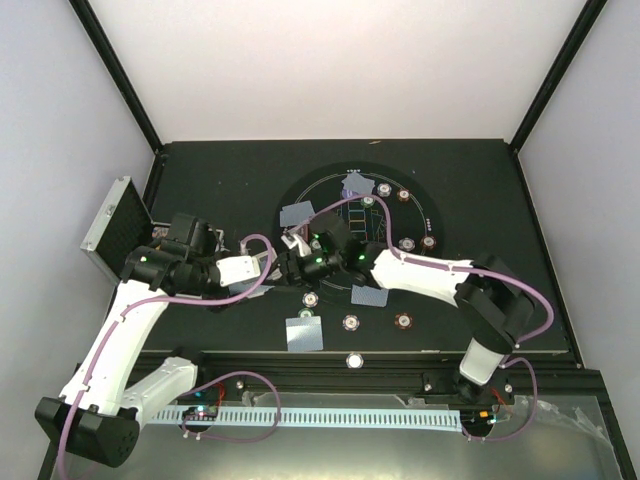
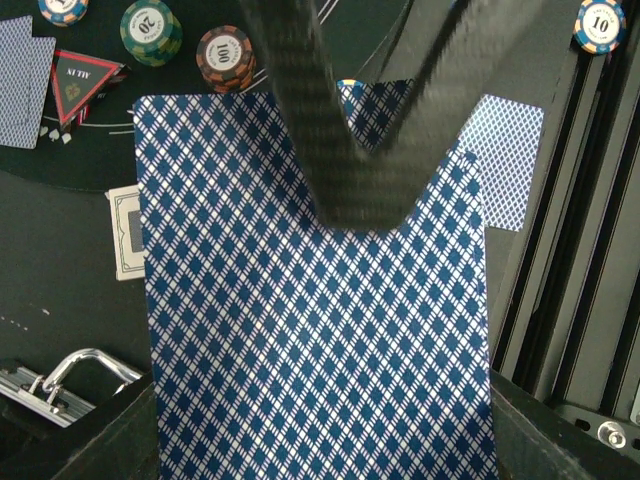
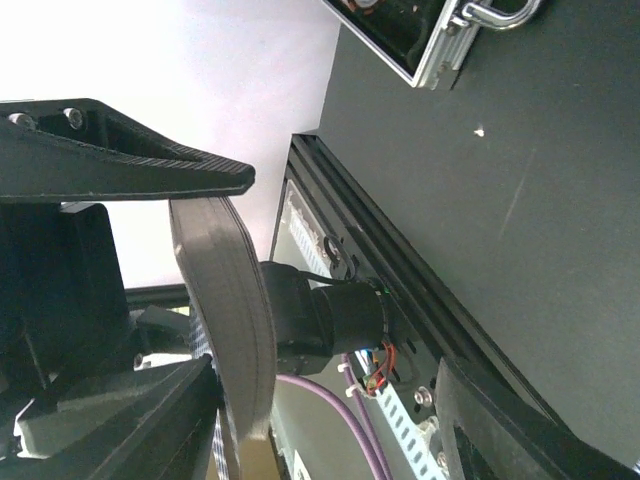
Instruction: Distribute texas hold em gaming equipment
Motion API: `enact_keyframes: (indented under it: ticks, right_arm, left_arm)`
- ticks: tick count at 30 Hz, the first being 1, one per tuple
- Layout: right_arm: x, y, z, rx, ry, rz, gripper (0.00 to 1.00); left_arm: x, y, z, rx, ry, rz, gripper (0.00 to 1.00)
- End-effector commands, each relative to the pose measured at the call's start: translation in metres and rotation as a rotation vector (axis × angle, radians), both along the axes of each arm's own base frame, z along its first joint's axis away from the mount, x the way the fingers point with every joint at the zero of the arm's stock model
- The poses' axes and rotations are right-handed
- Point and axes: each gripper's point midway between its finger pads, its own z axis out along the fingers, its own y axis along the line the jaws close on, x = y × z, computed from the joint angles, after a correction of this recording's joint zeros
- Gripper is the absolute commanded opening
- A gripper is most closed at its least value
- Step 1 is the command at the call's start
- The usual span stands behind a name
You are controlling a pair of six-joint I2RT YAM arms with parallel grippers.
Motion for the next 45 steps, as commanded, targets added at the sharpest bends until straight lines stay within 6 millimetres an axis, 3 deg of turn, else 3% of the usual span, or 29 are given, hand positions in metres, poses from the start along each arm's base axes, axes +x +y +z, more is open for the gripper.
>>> enact_keyframes:
  ticks: [1,10,15,19,28,35,40,45]
  right_arm:
    - [-0.005,0.019,0.001,0.014,0.006,0.032,0.62]
    - [0.000,0.033,0.002,0.044,0.015,0.045,0.63]
    - [-0.002,0.035,-0.007,0.032,0.024,0.061,0.60]
    - [0.005,0.024,-0.019,-0.020,0.014,0.063,0.48]
    - [0.005,-0.002,-0.039,-0.082,0.021,0.029,0.45]
    - [0.004,-0.012,-0.021,-0.037,0.012,-0.022,0.36]
    - [0.003,-0.018,-0.001,-0.021,-0.024,-0.037,0.21]
    - [0.003,-0.024,0.005,-0.038,-0.049,-0.041,0.09]
  left_arm:
    - [0.004,-0.004,0.008,-0.020,-0.038,-0.017,0.02]
    - [0.002,-0.003,0.004,-0.013,-0.030,-0.019,0.02]
    - [0.003,-0.003,0.005,-0.014,-0.030,-0.016,0.02]
    - [0.002,-0.002,0.007,-0.016,-0.035,-0.016,0.02]
    - [0.002,-0.005,0.015,-0.033,-0.042,-0.019,0.01]
    - [0.005,-0.006,0.014,-0.033,-0.037,-0.021,0.02]
    - [0.005,-0.005,0.014,-0.029,-0.041,-0.021,0.02]
    - [0.005,-0.005,0.012,-0.028,-0.036,-0.020,0.02]
